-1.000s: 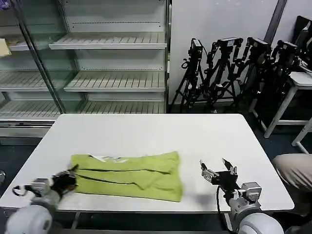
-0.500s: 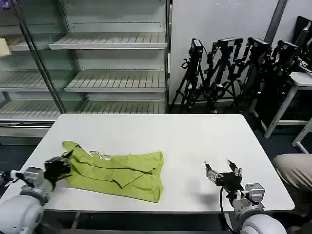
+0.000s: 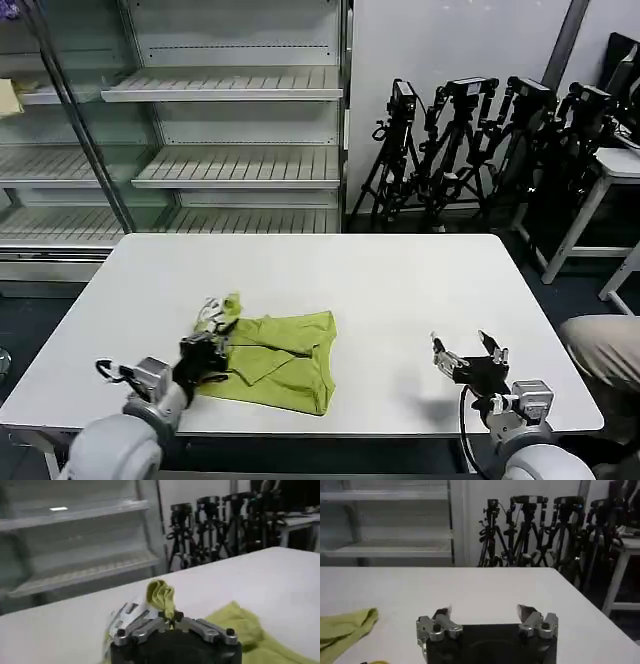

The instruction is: Fold and organize the clothes.

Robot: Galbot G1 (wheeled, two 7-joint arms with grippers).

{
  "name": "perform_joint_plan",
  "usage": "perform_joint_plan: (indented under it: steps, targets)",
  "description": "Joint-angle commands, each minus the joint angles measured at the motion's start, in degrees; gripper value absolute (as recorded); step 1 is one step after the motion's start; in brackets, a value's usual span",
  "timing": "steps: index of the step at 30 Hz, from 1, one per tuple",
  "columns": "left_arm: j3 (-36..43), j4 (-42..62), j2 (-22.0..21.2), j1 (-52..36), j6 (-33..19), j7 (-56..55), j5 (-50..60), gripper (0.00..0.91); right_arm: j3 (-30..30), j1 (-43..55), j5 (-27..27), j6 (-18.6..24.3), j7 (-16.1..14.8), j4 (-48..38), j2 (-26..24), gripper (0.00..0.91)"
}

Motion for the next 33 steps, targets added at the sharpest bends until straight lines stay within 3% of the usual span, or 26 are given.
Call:
perform_joint_plan:
  steps: [1, 13, 28, 29, 30, 33]
  targets:
    - [11.17, 1.93, -2.68, -4.92, 0.08, -0.79, 1.92, 0.020, 0.35, -0.25, -0.32, -0.04, 0.08, -0.14, 0.07, 0.907]
    - [14.20, 3.50, -3.82, -6.79, 0.17, -3.40, -5.31, 0.020, 0.48, 0.67, -0.52, 0.02, -0.05, -1.28, -0.34, 0.907]
    - [15.27, 8.78, -5.91, -10.53, 0.12, -6.46, -4.73, 0.020, 0.58, 1.45, -0.38, 0.22, -0.34, -2.67, -0.93, 0.907]
    - [15.30, 8.83, -6.07, -10.71, 0.12, -6.78, -5.10, 0.081, 0.58, 1.46, -0.37, 0.23, -0.33, -2.68, -0.93, 0.907]
    - [15.34, 8.78, -6.12, -10.74, 0.13, -6.92, -5.22, 0.907, 0.68, 1.49, -0.35, 0.24, -0.39, -2.75, -0.98, 0.907]
    - [15.52, 7.89, -6.40, -10.80, 0.09, -7.11, -6.43, 0.907, 0.87, 1.61, -0.25, 0.29, -0.43, -2.95, -1.18, 0.907]
